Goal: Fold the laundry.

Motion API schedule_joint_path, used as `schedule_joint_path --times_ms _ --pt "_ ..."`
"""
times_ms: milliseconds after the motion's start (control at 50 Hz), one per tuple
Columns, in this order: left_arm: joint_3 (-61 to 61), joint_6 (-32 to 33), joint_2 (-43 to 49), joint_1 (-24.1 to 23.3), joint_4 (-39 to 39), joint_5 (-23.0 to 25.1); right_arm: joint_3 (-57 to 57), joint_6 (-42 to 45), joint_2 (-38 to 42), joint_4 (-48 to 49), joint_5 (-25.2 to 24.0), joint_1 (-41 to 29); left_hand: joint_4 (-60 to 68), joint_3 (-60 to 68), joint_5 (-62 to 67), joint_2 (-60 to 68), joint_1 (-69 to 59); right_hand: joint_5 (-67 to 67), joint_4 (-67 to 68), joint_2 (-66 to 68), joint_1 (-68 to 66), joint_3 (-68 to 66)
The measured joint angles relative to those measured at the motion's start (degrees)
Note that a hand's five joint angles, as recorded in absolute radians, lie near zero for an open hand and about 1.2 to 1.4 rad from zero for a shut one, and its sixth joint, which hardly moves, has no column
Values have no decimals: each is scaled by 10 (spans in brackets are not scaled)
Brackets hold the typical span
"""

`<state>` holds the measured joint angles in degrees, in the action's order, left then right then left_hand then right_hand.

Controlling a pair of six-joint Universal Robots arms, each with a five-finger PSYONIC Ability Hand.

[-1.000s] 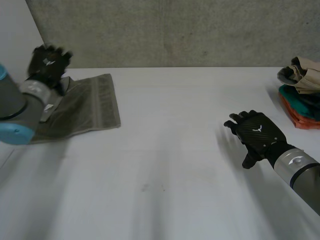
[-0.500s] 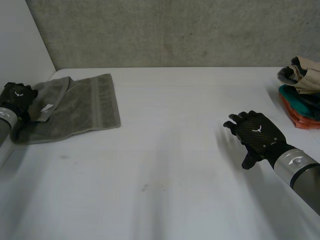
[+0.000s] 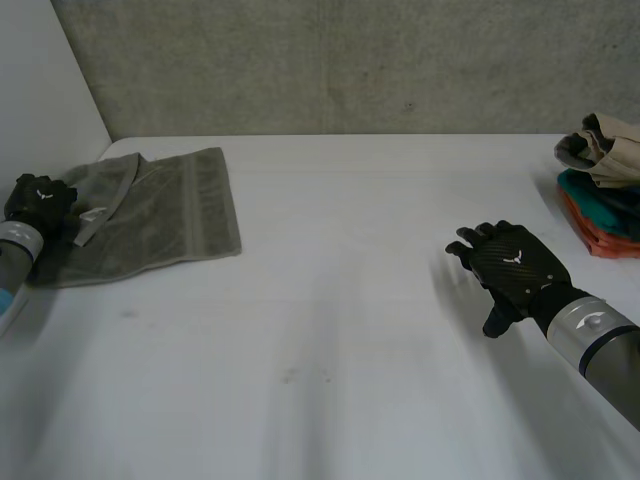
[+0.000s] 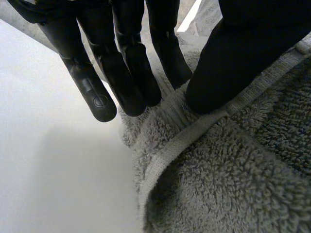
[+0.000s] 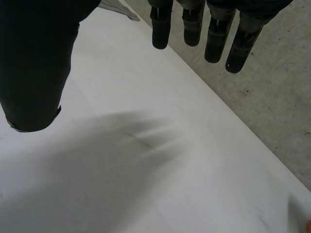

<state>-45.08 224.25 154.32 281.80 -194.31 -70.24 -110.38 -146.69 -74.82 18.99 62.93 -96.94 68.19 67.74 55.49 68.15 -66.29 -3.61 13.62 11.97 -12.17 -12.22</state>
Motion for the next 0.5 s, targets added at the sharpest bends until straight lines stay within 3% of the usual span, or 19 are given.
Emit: schedule_joint_path --times_ms 320,500 --pt "-180 -45 -163 -49 -75 -31 0 0 1 0 0 0 4 5 0 4 0 0 0 0 0 0" --pt "-230 -91 -236 -103 -63 -31 1 0 1 1 1 0 4 5 0 4 0 0 0 0 0 0"
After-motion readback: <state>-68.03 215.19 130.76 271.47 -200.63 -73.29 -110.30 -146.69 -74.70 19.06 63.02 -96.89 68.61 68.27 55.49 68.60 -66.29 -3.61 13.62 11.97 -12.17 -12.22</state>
